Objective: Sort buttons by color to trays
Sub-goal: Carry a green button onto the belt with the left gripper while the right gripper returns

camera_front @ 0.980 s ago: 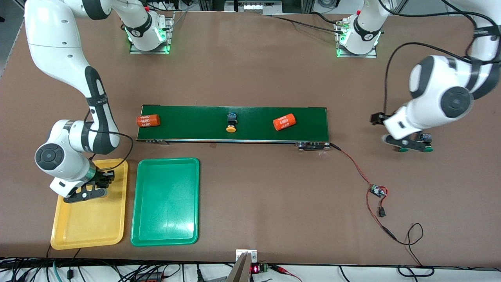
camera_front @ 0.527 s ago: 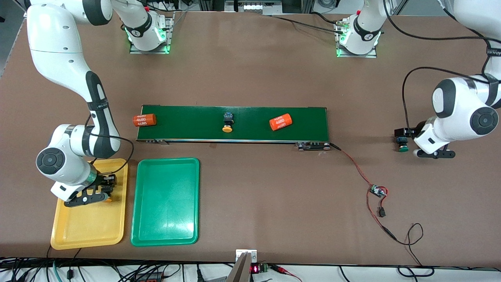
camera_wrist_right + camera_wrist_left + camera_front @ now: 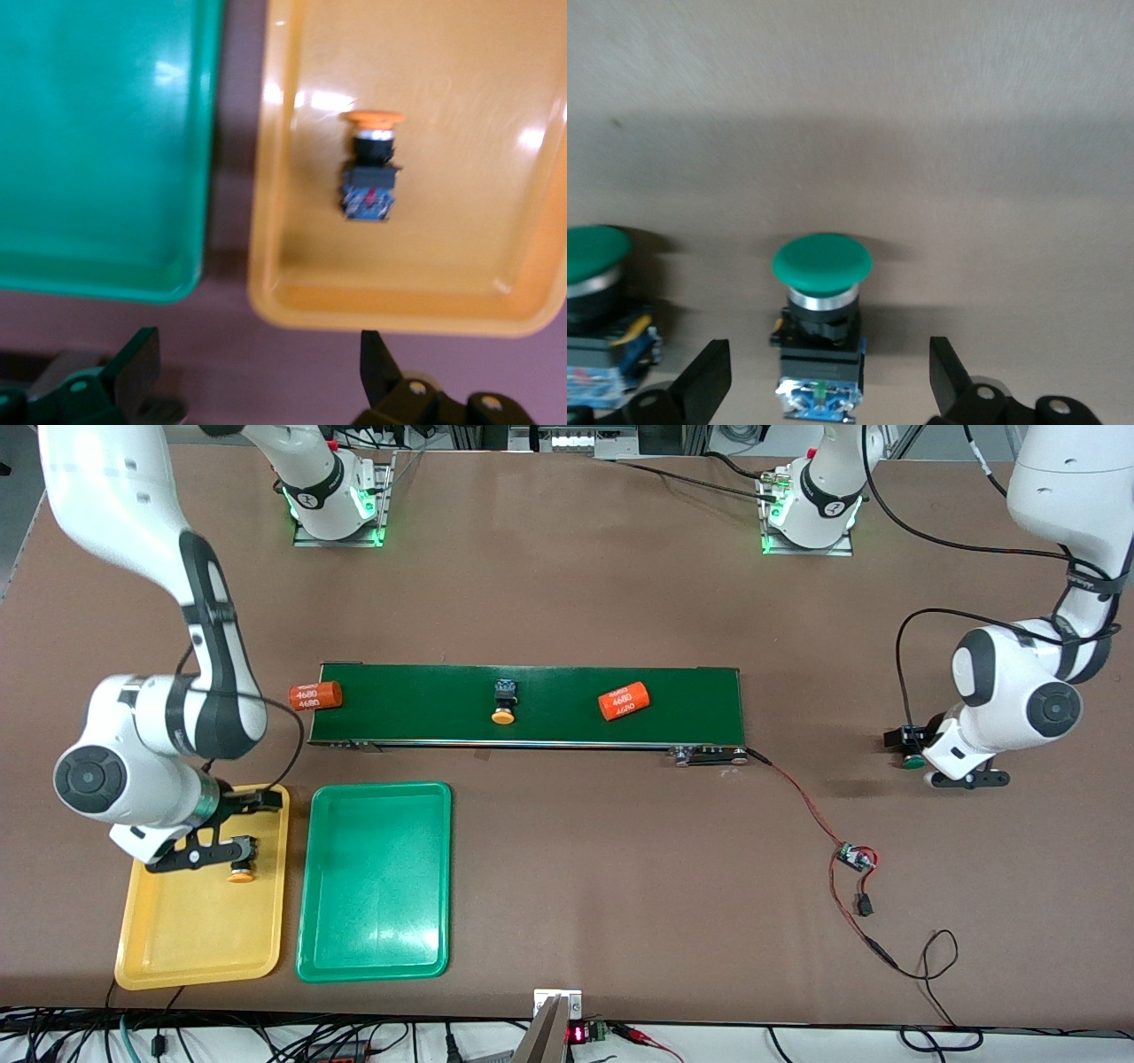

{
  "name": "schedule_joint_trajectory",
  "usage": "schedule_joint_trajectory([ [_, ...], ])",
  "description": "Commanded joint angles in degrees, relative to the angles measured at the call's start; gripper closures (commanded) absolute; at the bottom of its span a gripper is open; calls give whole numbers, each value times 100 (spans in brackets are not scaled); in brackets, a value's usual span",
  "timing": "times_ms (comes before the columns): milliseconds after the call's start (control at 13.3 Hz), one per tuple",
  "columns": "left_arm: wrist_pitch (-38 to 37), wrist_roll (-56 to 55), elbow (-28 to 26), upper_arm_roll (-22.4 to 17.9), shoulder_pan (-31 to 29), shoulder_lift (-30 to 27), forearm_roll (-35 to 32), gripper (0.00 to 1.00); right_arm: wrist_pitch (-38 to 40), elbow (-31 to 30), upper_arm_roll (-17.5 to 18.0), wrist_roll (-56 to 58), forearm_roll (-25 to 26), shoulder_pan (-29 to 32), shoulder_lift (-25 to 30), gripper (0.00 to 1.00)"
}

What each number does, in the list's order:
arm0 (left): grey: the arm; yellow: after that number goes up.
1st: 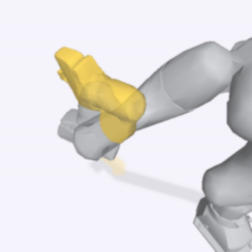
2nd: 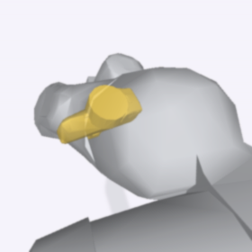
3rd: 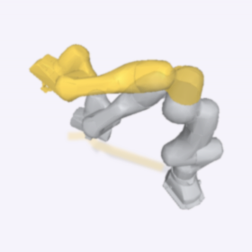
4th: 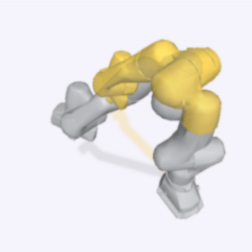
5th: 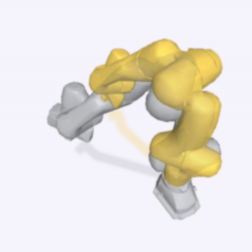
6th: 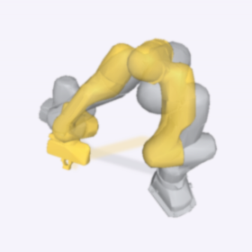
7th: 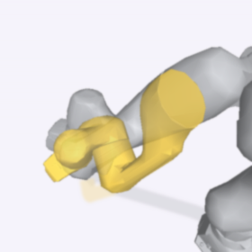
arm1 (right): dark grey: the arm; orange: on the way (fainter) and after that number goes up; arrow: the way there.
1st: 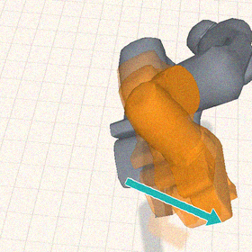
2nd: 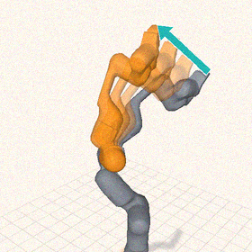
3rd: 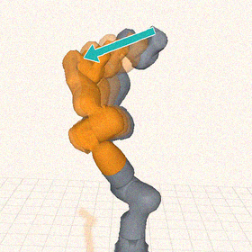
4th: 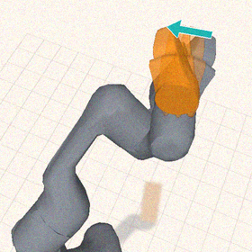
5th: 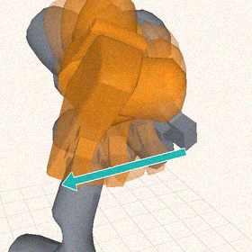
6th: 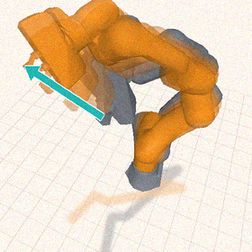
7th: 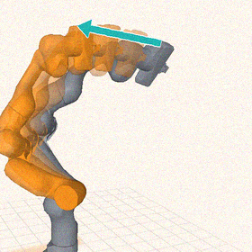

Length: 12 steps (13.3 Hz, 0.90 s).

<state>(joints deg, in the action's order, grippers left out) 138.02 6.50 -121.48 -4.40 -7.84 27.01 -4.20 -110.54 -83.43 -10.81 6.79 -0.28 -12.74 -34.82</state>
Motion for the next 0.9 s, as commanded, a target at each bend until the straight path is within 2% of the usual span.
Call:
schedule_joint_trajectory([
  [0,191,508,-192,-44,11,-117,95,39,235,-681,17,-510,-86,-385,694,0],
  [151,147,466,-183,-87,-16,-169,95,68,156,-1113,17,-652,-453,-649,1029,0],
  [301,-89,440,-122,-88,-16,-326,104,83,173,-1263,52,-714,-754,-808,1126,0],
  [527,-1264,396,167,70,63,-923,157,83,-19,-1605,508,-1544,-763,-922,1301,0],
  [678,-2309,370,614,726,63,-1101,157,83,-343,-2035,859,-2100,-755,-941,1538,0],
  [829,-2892,-259,932,1420,63,-1101,235,83,-669,-2440,1193,-2662,-711,-958,1750,0],
])
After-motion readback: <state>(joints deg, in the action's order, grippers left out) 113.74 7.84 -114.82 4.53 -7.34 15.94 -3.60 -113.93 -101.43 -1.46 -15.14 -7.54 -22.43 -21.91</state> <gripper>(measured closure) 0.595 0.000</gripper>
